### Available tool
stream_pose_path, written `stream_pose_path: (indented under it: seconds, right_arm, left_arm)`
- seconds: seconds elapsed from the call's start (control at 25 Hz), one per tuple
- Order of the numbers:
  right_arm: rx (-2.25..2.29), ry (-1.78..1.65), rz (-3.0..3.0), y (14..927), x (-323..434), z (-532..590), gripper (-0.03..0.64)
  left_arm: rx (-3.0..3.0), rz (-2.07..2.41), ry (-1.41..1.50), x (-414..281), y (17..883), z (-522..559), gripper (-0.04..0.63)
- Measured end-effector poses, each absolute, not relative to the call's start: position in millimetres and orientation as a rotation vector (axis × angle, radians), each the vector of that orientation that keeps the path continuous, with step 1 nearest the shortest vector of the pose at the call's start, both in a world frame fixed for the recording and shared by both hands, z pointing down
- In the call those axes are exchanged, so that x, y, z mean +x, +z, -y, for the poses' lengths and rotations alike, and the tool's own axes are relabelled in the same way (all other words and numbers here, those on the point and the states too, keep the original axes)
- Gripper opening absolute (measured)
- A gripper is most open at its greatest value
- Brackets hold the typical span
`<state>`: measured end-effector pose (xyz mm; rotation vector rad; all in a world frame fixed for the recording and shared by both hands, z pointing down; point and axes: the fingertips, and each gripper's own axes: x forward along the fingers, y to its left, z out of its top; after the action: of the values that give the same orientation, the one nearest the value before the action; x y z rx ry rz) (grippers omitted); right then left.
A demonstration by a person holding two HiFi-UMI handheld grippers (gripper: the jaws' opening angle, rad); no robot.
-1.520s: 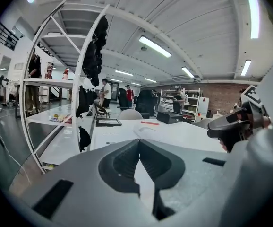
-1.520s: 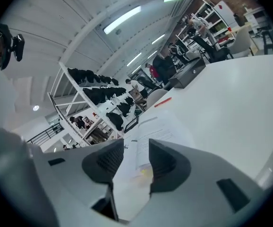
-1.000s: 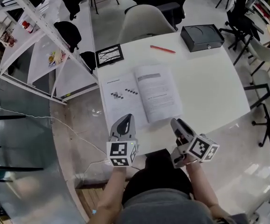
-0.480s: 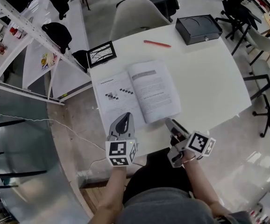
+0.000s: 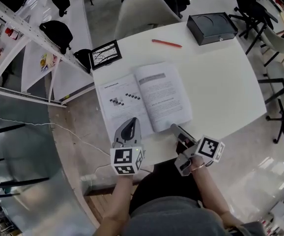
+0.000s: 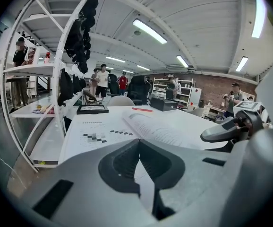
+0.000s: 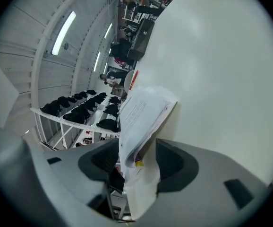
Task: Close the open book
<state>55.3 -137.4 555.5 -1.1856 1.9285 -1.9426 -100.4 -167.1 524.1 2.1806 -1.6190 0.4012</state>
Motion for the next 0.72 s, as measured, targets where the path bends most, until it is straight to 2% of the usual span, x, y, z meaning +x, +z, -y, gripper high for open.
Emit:
stream_pose_path:
  seconds: [0.48, 0.64, 0.72]
  right_arm:
    - [-1.154, -1.947, -1.880, 559.8, 55.6, 155.5, 0.245]
    - [-1.192, -1.932, -1.897, 560.9, 58.2, 158.3, 0.232]
    - [-1.201, -1.923, -1.898, 559.4, 58.2, 157.6, 0.204]
  left_arm:
    - [2.158, 1.615, 0.414, -103.1, 530.9, 177.0, 0.006]
    - [2.148, 1.619, 0.408, -104.2, 531.6, 178.0, 0.006]
    - [2.143, 1.622, 0.407, -104.8, 531.5, 177.7, 0.006]
